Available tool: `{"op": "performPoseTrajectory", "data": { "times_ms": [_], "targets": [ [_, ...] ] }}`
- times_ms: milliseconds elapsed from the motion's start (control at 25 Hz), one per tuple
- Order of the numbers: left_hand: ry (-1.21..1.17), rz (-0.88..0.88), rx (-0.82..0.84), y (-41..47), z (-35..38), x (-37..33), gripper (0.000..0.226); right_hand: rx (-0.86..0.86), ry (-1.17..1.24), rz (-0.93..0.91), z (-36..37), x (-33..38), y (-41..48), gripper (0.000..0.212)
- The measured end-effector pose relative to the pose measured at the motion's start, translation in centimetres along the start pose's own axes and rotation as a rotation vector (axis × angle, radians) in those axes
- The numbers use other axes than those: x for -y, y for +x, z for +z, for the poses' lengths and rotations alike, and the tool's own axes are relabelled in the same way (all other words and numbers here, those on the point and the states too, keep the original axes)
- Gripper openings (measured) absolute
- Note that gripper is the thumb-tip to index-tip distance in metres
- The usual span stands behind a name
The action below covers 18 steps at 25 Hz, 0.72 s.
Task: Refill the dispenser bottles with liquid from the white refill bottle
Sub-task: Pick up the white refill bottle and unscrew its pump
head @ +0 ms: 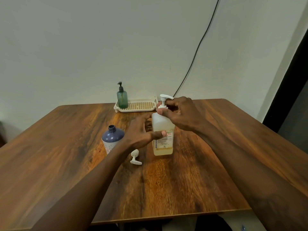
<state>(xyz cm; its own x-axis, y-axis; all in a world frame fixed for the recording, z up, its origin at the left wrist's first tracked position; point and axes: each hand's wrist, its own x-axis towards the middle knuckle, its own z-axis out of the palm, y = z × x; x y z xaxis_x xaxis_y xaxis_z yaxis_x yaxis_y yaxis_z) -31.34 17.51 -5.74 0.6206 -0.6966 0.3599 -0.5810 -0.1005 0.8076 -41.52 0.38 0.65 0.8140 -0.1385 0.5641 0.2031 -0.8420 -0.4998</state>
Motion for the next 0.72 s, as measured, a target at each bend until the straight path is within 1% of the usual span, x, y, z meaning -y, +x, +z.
{"op": "performPoseTrajectory", "data": {
  "times_ms": [80,120,160,280,320,400,480,520,600,640,680,720],
  "targets": [
    [-0.01,-0.015,0.001,0.1,-0.3,0.8,0.082,0.133,0.106,0.052,0.1,-0.3,0.3,0.035],
    [-0.011,-0.023,-0.002,0.1,-0.4,1.1,0.083,0.17,0.137,0.078,0.2,-0.3,0.5,0.036],
    [-0.009,-0.028,-0.007,0.1,-0.5,1.4,0.083,0.168,0.14,0.095,0.4,-0.1,0.6,0.038],
    [0.003,-0.036,-0.011,0.4,-0.4,2.0,0.08,-0.008,-0.002,0.124,2.0,-0.1,1.1,0.05],
    [0.008,-0.035,-0.013,0.4,-0.4,2.2,0.077,-0.032,-0.033,0.126,2.6,-0.3,1.3,0.051],
    [0.024,-0.027,-0.015,0.4,-0.3,2.6,0.074,-0.012,-0.023,0.134,3.4,-0.7,1.4,0.046],
    [0.021,-0.04,-0.025,0.2,-0.4,3.1,0.08,0.055,0.129,0.183,3.7,-1.1,1.4,0.041],
    [0.011,-0.054,-0.032,0.1,-0.4,3.4,0.082,0.109,0.255,0.215,3.5,-1.2,1.5,0.049],
    [0.004,-0.066,-0.038,0.0,-0.4,3.7,0.083,0.236,0.479,0.245,3.0,-1.8,1.5,0.075],
    [0.003,-0.064,-0.042,-0.1,-0.4,3.7,0.085,0.269,0.5,0.245,2.9,-2.0,1.6,0.085],
    [0.003,-0.06,-0.047,-0.1,-0.3,3.7,0.085,0.268,0.46,0.235,2.9,-2.0,1.7,0.093],
    [0.005,-0.053,-0.049,-0.1,-0.2,3.5,0.084,0.22,0.372,0.231,3.0,-1.7,1.7,0.095]
  ]
}}
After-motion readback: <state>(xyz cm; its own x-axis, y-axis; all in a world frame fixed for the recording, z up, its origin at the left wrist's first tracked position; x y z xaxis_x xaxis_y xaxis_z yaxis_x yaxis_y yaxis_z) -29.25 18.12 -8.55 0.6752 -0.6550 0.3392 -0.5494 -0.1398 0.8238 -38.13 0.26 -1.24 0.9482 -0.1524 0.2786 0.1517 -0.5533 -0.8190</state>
